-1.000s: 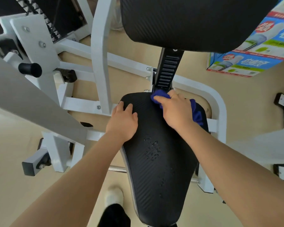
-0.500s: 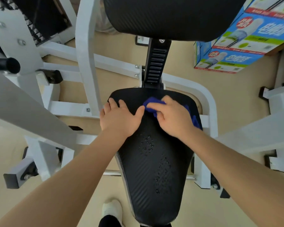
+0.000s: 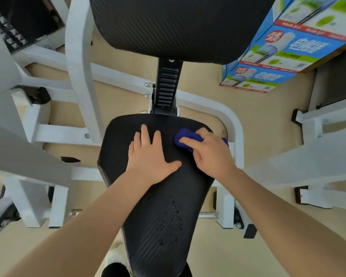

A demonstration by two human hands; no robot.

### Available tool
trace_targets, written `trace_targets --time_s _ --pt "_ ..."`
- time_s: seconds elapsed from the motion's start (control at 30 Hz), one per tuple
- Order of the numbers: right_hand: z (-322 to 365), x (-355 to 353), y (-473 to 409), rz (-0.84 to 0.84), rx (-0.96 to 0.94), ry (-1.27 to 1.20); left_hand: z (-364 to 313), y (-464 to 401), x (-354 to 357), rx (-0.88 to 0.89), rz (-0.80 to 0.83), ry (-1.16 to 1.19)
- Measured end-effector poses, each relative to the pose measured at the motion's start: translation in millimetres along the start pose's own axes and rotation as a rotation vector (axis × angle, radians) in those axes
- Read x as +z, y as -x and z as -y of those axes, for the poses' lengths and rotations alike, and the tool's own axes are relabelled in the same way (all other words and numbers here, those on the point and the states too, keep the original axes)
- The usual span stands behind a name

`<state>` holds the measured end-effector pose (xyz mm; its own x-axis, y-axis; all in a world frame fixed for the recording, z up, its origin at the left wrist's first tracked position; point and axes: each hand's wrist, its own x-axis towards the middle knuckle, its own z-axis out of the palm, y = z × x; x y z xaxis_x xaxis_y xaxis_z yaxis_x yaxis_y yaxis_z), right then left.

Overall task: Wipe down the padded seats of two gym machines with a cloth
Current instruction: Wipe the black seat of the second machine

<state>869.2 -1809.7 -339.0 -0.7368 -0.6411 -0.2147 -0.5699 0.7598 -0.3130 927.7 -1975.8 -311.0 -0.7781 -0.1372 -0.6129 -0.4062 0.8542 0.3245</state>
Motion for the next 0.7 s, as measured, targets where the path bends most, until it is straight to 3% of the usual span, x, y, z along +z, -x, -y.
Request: trace_targets --time_s 0.07,0.23,0.43,0.53,0.63,0.7 --pt "-12.4 0.5 -13.2 -0.019 -0.007 0.083 -0.2 1.7 5.7 0.004 0.016 -0.086" --pt "-16.2 4.5 -41.0 -0.033 0.293 0.047 -1.7 -0.8 10.3 0.006 -0.02 -0.13" --pt "13.0 -3.2 40.6 0.02 0.04 -0.169 6.0 9.0 14.6 0.001 -0.086 -0.094" --pt "-0.1 -2.1 23.4 0.049 -0.014 -0.131 18.3 18.7 15.0 -0.075 -0.141 -0.027" --pt "-6.0 1.9 -5.5 -0.056 0.248 -0.112 37.1 28.6 16.7 -0.149 -0.208 -0.053" --pt "7.9 0.2 -3.3 -0.061 0.288 -0.122 47.4 35.9 17.4 -0.213 -0.207 -0.002"
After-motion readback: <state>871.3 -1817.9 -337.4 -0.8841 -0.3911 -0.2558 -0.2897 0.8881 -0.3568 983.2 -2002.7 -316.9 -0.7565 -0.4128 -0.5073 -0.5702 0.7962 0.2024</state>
